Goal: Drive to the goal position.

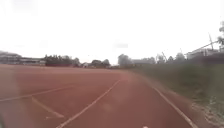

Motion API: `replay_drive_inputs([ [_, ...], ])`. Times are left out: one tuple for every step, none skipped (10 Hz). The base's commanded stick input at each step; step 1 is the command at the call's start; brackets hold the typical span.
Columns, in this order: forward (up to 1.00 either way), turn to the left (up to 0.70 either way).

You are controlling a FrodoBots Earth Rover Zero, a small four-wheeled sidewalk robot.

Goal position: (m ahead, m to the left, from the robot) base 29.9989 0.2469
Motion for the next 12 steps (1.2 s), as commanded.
replay_drive_inputs([
  [0.7, 0.0],
  [0.7, 0.0],
  [0.7, 0.0],
  [0.7, 0.0],
  [0.7, 0.0],
  [0.7, 0.0],
  [0.7, 0.0],
  [0.7, 0.0],
  [0.7, 0.0],
  [0.7, 0.0],
  [0.7, 0.0],
  [0.7, 0.0],
])
